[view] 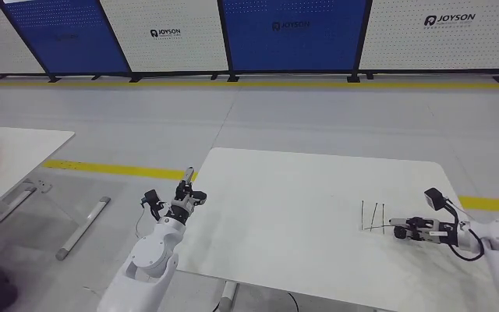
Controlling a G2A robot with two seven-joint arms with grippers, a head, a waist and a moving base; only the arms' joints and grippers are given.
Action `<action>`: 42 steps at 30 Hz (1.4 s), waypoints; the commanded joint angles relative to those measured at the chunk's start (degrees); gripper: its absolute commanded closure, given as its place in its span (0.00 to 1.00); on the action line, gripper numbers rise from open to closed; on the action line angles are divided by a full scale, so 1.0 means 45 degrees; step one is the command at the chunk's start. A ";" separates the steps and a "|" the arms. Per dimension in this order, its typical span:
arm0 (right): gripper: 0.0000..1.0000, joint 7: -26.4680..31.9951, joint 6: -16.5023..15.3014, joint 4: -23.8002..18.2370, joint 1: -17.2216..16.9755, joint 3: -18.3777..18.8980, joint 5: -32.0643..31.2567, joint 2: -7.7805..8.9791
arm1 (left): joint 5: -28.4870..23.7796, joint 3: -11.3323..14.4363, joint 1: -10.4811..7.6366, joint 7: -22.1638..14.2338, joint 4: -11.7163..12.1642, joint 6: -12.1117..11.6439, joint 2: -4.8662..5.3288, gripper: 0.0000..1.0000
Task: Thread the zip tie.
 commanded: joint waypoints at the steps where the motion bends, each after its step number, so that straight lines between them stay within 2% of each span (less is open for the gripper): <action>1: 0.72 0.0023 -0.0015 0.0065 0.0030 -0.0026 0.0039 -0.0003 | 0.0000 0.0000 0.0000 0.0000 0.0000 0.0000 0.0000 0.00; 4: 0.77 0.0048 -0.0027 0.0173 0.0077 -0.0065 0.0074 -0.0004 | 0.0000 0.0000 0.0000 0.0000 0.0000 0.0000 0.0000 0.00; 8: 0.92 0.0130 -0.0062 0.0334 0.0143 -0.0092 0.0194 -0.0006 | 0.0000 0.0000 0.0000 0.0000 0.0000 0.0000 0.0000 0.00; 12: 0.96 0.0173 -0.0091 0.0433 0.0199 -0.0147 0.0256 -0.0015 | 0.0000 0.0000 0.0000 0.0000 0.0000 0.0000 0.0000 0.00; 13: 1.00 0.0182 -0.0099 0.0454 0.0211 -0.0161 0.0267 -0.0017 | 0.0000 0.0000 0.0000 0.0000 0.0000 0.0000 0.0000 0.00; 20: 1.00 0.0329 -0.0352 0.0595 0.0260 -0.0195 0.0566 -0.0007 | 0.0000 0.0000 0.0000 0.0000 0.0000 0.0000 0.0000 0.00; 26: 1.00 0.0329 -0.0771 0.0309 0.0049 0.0009 0.1508 0.0231 | 0.0000 0.0000 0.0000 0.0000 0.0000 0.0000 0.0000 0.00; 30: 1.00 0.0329 -0.0771 -0.0857 -0.0596 0.0394 0.2805 0.0625 | 0.0000 0.0000 0.0000 0.0000 0.0000 0.0000 0.0000 0.00; 33: 1.00 0.0329 -0.0771 -0.2647 -0.1536 0.0890 0.4141 0.1103 | 0.0000 0.0000 0.0000 0.0000 0.0000 0.0000 0.0000 0.00; 35: 1.00 0.0329 -0.0771 -0.4178 -0.2294 0.1357 0.4878 0.1507 | 0.0000 0.0000 0.0000 0.0000 0.0000 0.0000 0.0000 0.00; 39: 1.00 0.0329 -0.0771 -0.6841 -0.3678 0.2185 0.5111 0.2200 | 0.0000 0.0000 0.0000 0.0000 0.0000 0.0000 0.0000 0.00; 42: 1.00 0.0329 -0.0771 -0.7001 -0.3777 0.2221 0.5080 0.2245 | 0.0000 0.0000 0.0000 0.0000 0.0000 0.0000 0.0000 0.00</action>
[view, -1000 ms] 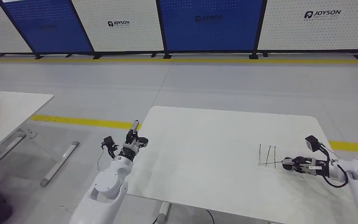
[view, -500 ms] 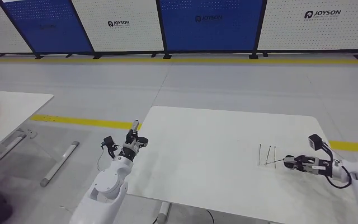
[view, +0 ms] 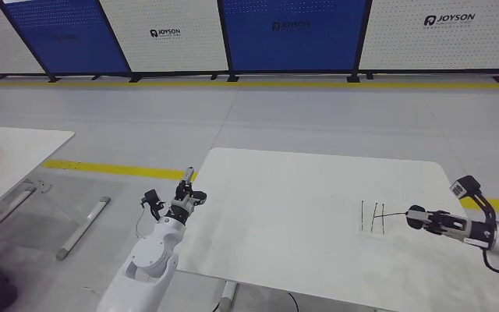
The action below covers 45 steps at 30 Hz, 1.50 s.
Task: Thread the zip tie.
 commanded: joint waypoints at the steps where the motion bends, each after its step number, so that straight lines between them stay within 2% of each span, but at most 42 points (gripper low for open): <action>1: 1.00 0.0000 0.0000 0.0250 0.0046 -0.0017 0.0001 -0.0014 | 0.0000 0.0000 0.0000 0.0000 0.0000 0.0000 0.0000 0.00; 9: 1.00 0.0000 0.0000 0.0250 0.0046 -0.0017 0.0001 -0.0014 | 0.0000 0.0000 0.0000 0.0000 0.0000 0.0000 0.0000 0.00; 12: 1.00 -0.0417 0.0000 -0.0319 -0.0099 -0.0245 -0.0060 -0.0080 | 0.0000 0.0000 0.0000 0.0000 0.0000 0.0000 0.0000 0.00; 13: 1.00 -0.0583 0.0006 -0.0552 -0.0065 -0.0338 0.0341 -0.0143 | 0.0000 0.0000 0.0000 0.0000 0.0000 0.0000 0.0000 0.00; 20: 1.00 -0.1196 0.0256 -0.1413 0.0905 -0.1418 0.0894 -0.0524 | 0.0000 0.0000 0.0000 0.0000 0.0000 0.0000 0.0000 0.00; 24: 1.00 -0.1611 0.0395 -0.1121 0.1639 -0.2328 0.1290 -0.0857 | 0.0000 0.0000 0.0000 0.0000 0.0000 0.0000 0.0000 0.00; 36: 1.00 -0.1611 0.0395 -0.1121 0.1639 -0.2328 0.1290 -0.0857 | 0.0000 0.0000 0.0000 0.0000 0.0000 0.0000 0.0000 0.00; 38: 1.00 -0.1977 0.0450 -0.1146 0.1352 -0.2354 0.1748 -0.0911 | 0.0000 0.0000 0.0000 0.0000 0.0000 0.0000 0.0000 0.00; 41: 1.00 -0.2193 0.0182 -0.0639 0.1294 -0.2850 0.2627 -0.1156 | 0.0000 0.0000 0.0000 0.0000 0.0000 0.0000 0.0000 0.00; 45: 1.00 -0.2764 0.0000 0.0123 0.1883 -0.3979 0.2861 -0.1713 | 0.0000 0.0000 0.0000 0.0000 0.0000 0.0000 0.0000 0.00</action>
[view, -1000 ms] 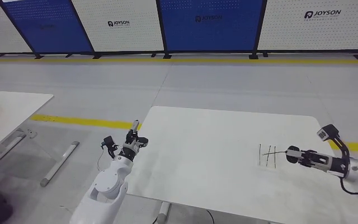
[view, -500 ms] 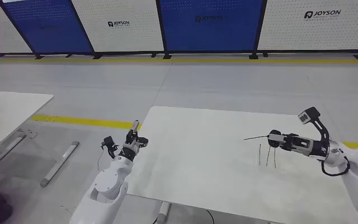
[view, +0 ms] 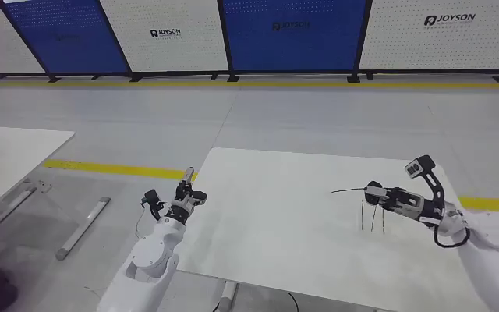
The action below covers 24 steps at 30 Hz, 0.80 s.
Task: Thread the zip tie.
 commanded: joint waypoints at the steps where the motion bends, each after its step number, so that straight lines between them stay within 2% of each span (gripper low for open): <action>1: 1.00 -0.0344 0.0018 0.0370 0.0384 -0.0542 -0.0148 -0.0292 | 0.0000 0.0000 0.0000 0.0000 0.0000 0.0000 0.0000 0.00; 5: 1.00 -0.0898 0.0018 0.1009 0.1243 -0.1634 -0.0869 -0.1000 | 0.0000 0.0000 0.0000 0.0000 0.0000 0.0000 0.0000 0.00; 9: 1.00 -0.1685 0.0018 0.1541 0.1736 -0.2280 -0.1656 -0.1617 | 0.0000 0.0000 0.0000 0.0000 0.0000 0.0000 0.0000 0.00; 24: 1.00 -0.1706 0.0018 0.1544 0.1724 -0.2298 -0.1602 -0.1663 | 0.0000 0.0000 0.0000 0.0000 0.0000 0.0000 0.0000 0.00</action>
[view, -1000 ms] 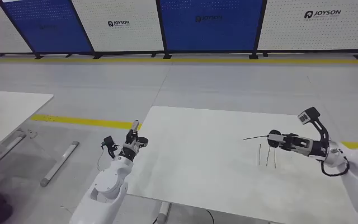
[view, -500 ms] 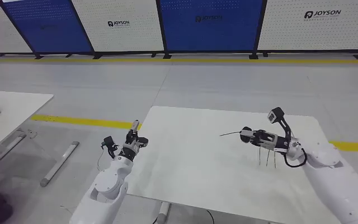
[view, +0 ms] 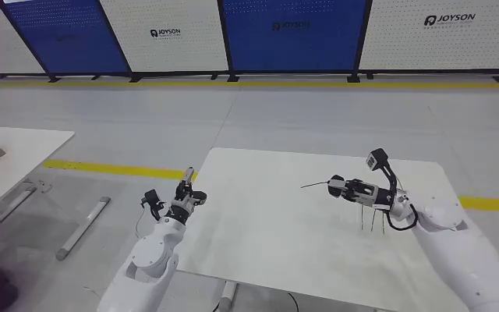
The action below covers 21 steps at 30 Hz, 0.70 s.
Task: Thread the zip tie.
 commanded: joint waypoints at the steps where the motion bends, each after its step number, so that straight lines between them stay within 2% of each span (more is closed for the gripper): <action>1: 1.00 0.0000 0.0000 0.0000 0.0000 0.0000 0.0000 0.0000 | 0.0000 0.0000 0.0000 0.0000 0.0000 0.0000 0.0000 0.00; 6: 1.00 -0.0539 0.0000 -0.0366 -0.0499 0.0054 0.0418 -0.0137 | 0.0055 0.0006 -0.0025 -0.0008 -0.0022 -0.0031 0.0000 0.00; 8: 1.00 -0.0454 0.0000 -0.0428 -0.0581 0.0183 0.0629 -0.0210 | 0.0813 0.0170 -0.0096 -0.0267 -0.0172 -0.0412 0.0013 0.00; 10: 1.00 -0.0472 0.0000 -0.0451 -0.0623 0.0329 0.0680 -0.0257 | 0.1100 0.0351 -0.0203 -0.0485 -0.0435 -0.0573 0.0000 0.00; 15: 1.00 -0.0472 0.0000 -0.0451 -0.0623 0.0329 0.0680 -0.0257 | 0.1655 0.1206 -0.0533 -0.1596 -0.0774 -0.0441 -0.0026 0.00; 16: 1.00 -0.0472 0.0000 -0.0451 -0.0623 0.0329 0.0680 -0.0257 | 0.1387 0.1497 -0.0614 -0.1950 -0.0786 -0.0358 -0.0052 0.00; 19: 1.00 -0.0472 0.0000 -0.0451 -0.0623 0.0329 0.0680 -0.0257 | 0.1551 0.1706 -0.0806 -0.1271 -0.0703 -0.0093 -0.0109 0.00; 21: 1.00 -0.0472 0.0000 -0.0451 -0.0623 0.0329 0.0680 -0.0257 | 0.1551 0.1706 -0.0806 -0.1271 -0.0703 -0.0093 -0.0109 0.00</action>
